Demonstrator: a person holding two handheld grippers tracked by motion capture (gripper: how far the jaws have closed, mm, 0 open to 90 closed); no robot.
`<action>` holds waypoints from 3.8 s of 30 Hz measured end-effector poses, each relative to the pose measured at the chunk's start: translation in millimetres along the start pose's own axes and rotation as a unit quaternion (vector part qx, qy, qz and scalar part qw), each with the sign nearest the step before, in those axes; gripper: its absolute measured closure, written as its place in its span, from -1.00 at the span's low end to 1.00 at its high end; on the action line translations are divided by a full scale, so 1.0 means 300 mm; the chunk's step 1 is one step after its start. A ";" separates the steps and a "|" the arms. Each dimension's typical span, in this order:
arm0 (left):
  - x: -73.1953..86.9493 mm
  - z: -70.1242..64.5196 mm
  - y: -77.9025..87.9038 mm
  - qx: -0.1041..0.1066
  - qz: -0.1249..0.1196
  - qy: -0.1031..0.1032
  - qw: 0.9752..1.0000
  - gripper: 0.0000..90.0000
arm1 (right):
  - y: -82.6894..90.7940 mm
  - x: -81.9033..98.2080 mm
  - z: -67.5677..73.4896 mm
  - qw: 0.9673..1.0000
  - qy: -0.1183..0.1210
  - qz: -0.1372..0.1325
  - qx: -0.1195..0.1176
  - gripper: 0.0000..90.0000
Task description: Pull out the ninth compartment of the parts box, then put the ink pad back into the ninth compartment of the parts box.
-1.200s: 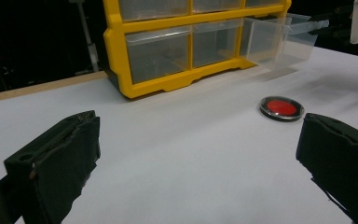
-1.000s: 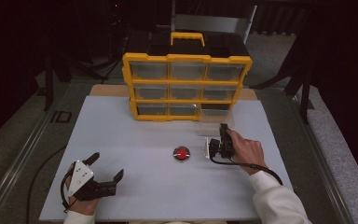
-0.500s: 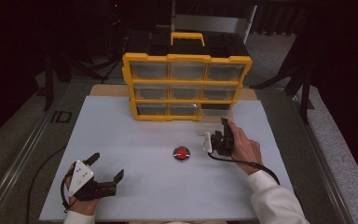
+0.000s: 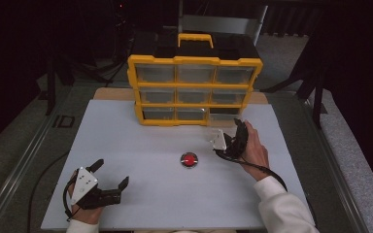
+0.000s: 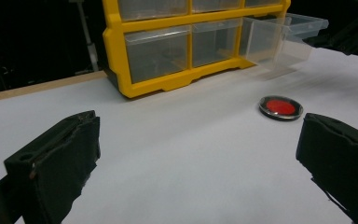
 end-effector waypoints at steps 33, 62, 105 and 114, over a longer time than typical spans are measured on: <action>0.001 0.003 -0.001 -0.002 0.002 0.002 1.000 -1.00 | 0.016 -0.035 0.011 0.964 -0.157 -0.027 -0.214 -0.81; 0.002 0.005 -0.006 -0.001 0.003 0.002 1.000 -1.00 | 0.059 -0.074 0.009 0.921 -0.194 -0.036 -0.334 -0.80; 0.005 0.002 0.001 -0.002 0.003 0.002 1.000 -1.00 | 0.108 -0.168 0.088 0.896 -0.157 -0.039 -0.414 -0.81; 0.005 0.002 0.002 -0.002 0.003 0.003 1.000 -1.00 | 0.108 -0.178 0.112 0.893 -0.150 -0.035 -0.422 -0.81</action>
Point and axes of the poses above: each handheld gripper's, and its own axes: y roughly backward along the jaws, x roughly out of its underside, z roughly to its left, the point moved 7 cm from there along -y, roughly forward along the jaws, and after that the axes turned 13 degrees about z, right-handed, at the moved point
